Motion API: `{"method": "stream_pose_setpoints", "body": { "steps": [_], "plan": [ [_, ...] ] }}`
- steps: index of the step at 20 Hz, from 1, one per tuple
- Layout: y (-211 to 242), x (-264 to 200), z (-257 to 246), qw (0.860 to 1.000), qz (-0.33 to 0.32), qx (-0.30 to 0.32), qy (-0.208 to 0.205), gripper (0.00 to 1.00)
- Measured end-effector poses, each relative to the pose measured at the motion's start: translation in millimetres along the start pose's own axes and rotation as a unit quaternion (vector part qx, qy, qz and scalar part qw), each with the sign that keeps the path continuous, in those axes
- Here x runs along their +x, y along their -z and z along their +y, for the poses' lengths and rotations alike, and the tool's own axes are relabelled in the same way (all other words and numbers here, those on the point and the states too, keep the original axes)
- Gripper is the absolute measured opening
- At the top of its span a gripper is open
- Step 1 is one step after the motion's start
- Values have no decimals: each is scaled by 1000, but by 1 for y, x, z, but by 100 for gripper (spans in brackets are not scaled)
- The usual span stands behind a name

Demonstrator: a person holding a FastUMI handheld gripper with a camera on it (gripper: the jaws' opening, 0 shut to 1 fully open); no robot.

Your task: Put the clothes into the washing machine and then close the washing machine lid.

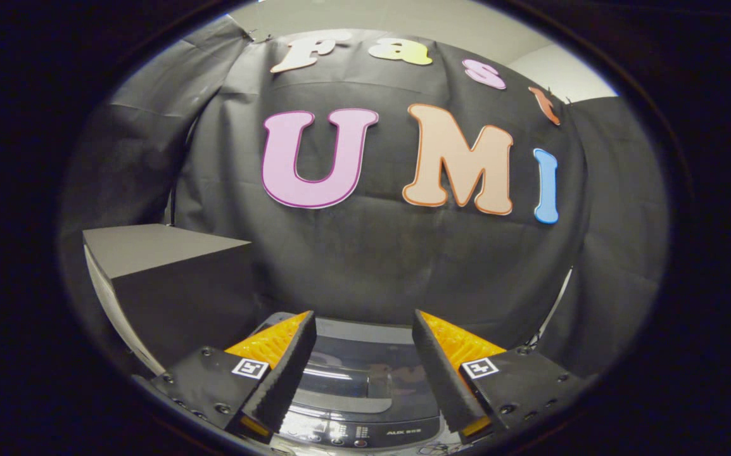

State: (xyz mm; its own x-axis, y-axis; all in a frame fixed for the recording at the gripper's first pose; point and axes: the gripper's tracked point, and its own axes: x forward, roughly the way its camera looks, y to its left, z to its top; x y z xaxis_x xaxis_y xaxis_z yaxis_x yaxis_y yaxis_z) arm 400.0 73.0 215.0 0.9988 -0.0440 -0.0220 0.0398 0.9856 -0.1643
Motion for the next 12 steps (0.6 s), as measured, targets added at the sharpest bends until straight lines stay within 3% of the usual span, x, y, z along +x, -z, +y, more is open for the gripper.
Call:
{"method": "stream_pose_setpoints", "body": {
  "steps": [4,12],
  "plan": [
    [23,-11,-12,1000,2,6,-9,95],
    [66,-43,-37,995,-41,77,-40,97]
  ]
}}
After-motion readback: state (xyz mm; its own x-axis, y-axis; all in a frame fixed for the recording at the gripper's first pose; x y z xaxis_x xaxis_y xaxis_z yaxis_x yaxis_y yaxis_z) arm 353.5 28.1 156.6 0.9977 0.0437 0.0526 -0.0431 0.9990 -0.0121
